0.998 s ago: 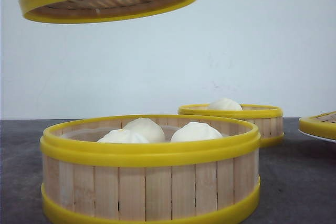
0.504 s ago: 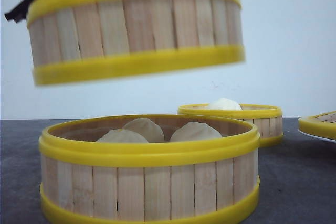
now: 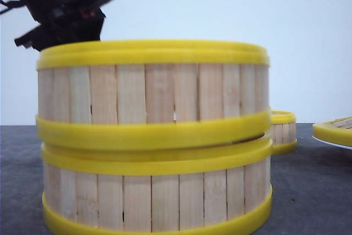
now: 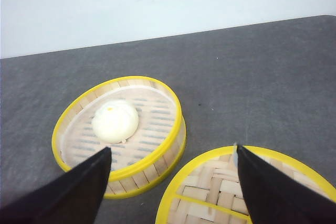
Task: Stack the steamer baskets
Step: 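Open the left gripper and withdraw it from the stack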
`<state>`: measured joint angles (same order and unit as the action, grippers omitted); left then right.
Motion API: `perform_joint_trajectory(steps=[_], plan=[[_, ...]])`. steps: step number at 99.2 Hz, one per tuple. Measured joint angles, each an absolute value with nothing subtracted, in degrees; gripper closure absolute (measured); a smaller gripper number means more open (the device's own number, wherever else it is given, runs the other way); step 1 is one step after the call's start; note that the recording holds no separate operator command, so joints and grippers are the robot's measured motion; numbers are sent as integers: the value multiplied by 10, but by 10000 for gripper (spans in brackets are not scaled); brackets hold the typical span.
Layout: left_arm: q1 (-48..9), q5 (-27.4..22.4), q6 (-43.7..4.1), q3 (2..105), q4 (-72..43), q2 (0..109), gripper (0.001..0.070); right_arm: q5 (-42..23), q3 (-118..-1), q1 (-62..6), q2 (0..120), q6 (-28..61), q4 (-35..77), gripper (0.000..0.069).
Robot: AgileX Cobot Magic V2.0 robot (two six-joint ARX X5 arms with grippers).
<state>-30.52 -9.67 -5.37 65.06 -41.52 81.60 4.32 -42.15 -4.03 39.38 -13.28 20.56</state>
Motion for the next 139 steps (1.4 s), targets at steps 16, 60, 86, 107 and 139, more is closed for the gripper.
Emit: perform_joint_trajectory(steps=[16, 60, 86, 107, 139], plan=[[-309, -91, -54, 651, -404, 821, 683, 43, -422, -40, 394, -133, 211, 222], [-309, -79, -54, 651, -403, 822, 683, 43, -422, -44, 394, -133, 216, 222], [-309, -81, -67, 651, -397, 835, 547, 43, -422, -45, 394, -133, 216, 222], [-309, -81, -71, 651, -392, 835, 484, 44, -422, -45, 394, -133, 216, 222], [-299, -69, -71, 651, -316, 758, 481, 64, -422, -45, 399, -133, 202, 224]])
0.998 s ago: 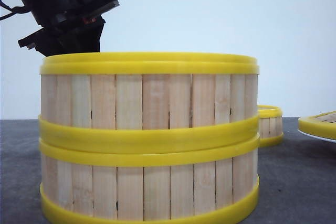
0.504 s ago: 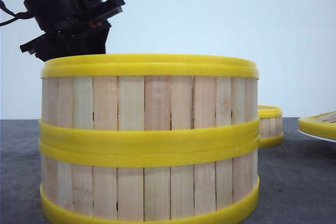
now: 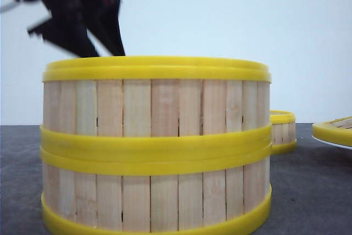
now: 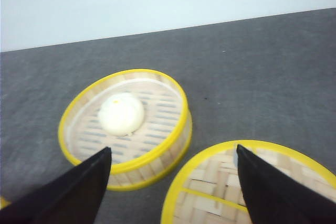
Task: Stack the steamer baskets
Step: 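Open the left gripper and withdraw it from the stack, then reach the right gripper to the single-bun basket and grasp its rim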
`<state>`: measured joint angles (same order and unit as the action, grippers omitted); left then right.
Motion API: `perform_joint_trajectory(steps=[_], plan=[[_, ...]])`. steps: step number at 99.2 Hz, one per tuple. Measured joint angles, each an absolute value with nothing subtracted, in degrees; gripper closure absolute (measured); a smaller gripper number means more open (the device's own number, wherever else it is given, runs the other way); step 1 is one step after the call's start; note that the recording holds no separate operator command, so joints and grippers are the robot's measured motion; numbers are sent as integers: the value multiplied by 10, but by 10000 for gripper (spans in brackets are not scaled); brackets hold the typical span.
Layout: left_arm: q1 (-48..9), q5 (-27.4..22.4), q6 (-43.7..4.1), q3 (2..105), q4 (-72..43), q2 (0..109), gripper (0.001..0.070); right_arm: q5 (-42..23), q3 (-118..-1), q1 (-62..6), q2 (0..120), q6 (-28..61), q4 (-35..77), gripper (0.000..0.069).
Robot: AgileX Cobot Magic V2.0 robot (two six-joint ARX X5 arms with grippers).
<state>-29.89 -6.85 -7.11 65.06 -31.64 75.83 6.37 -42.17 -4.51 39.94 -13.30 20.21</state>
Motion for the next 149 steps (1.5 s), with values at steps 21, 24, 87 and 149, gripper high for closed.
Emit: perform_joint_trajectory(steps=[21, 24, 87, 149], plan=[[-263, -39, -71, 651, -278, 625, 481, 75, -457, -45, 462, -133, 201, 256], [-258, -39, -71, 651, -277, 609, 481, 78, -465, -45, 475, -133, 201, 257], [-250, -29, -106, 422, -283, 262, 481, 105, -710, -49, 867, -133, 219, 258], [-250, -30, -114, 425, -356, 210, 481, 62, -762, -49, 1086, -143, 171, 293]])
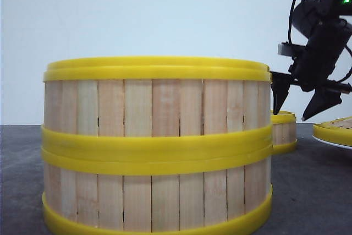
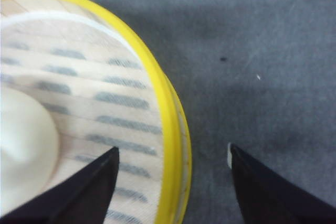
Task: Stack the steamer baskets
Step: 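Reach the right gripper to the single-bun basket and grasp its rim, then lift the basket with the right gripper and lower it onto the stack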
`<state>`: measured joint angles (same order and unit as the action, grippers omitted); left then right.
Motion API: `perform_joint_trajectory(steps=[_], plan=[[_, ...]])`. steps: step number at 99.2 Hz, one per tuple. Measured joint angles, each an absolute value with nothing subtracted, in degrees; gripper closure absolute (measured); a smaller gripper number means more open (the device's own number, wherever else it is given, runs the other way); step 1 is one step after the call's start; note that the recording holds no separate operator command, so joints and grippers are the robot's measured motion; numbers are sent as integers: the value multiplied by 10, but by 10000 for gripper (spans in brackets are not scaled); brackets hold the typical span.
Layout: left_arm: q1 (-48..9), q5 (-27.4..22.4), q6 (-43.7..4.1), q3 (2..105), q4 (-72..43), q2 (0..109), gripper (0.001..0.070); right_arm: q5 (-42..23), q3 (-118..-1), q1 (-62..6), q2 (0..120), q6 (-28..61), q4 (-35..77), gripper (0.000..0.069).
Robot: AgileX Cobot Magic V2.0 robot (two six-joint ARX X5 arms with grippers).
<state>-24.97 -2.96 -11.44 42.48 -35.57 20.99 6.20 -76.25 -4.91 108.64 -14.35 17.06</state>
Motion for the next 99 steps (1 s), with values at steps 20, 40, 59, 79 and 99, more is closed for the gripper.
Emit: perform_joint_trajectory(steps=[20, 40, 59, 79, 99], plan=[[-250, -30, -114, 425, -356, 210, 481, 59, -763, -57, 1112, -156, 169, 392], [-250, -30, -114, 425, -355, 210, 481, 37, -763, -64, 1112, -170, 157, 603], [-250, -30, -114, 425, -355, 210, 481, 38, -763, -64, 1112, -190, 149, 653], [-250, -30, -114, 425, -356, 210, 481, 38, -773, -64, 1099, -198, 161, 660], [-250, -30, -114, 425, -356, 210, 481, 48, -802, -64, 1018, -197, 196, 660]])
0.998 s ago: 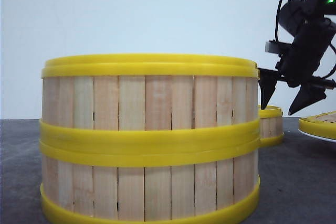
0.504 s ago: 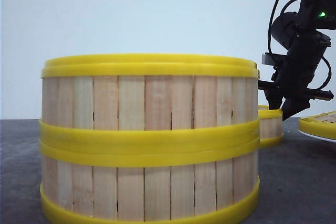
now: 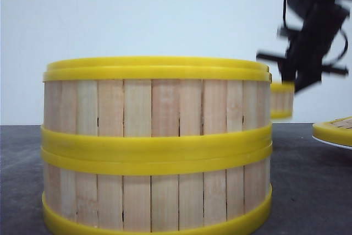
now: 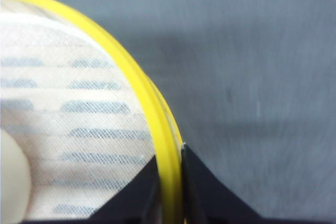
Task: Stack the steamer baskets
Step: 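Lift the basket with the right gripper and lower it onto the stack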
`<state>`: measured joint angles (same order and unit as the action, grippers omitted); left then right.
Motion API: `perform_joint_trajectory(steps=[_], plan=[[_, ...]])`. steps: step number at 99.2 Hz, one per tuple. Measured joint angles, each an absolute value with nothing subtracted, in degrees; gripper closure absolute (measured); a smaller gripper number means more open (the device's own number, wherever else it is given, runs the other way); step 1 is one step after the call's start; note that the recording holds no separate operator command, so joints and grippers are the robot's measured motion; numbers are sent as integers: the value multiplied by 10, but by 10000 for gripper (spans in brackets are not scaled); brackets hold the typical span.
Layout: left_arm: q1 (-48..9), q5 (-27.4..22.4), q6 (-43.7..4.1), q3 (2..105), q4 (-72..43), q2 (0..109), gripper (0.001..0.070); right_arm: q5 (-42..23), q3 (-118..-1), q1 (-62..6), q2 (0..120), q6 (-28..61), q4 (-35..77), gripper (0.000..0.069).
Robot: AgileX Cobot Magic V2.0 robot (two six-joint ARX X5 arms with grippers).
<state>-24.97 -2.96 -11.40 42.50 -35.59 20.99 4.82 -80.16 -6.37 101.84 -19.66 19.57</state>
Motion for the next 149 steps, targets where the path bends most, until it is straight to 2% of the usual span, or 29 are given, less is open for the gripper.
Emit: perform_joint_trajectory(steps=[27, 62, 89, 107, 149], plan=[[-250, -30, -114, 425, -360, 210, 481, 96, -812, -73, 869, -157, 298, 661], [-250, -30, -110, 425, -388, 210, 481, 150, -814, -155, 703, -94, 437, 662], [-250, -30, -105, 425, -388, 210, 481, 131, -814, -261, 722, -62, 493, 662], [-250, -30, -105, 425, -388, 210, 481, 76, -814, -322, 754, -45, 496, 662], [-250, -30, -105, 425, -388, 210, 481, 34, -814, -360, 839, -19, 500, 662]])
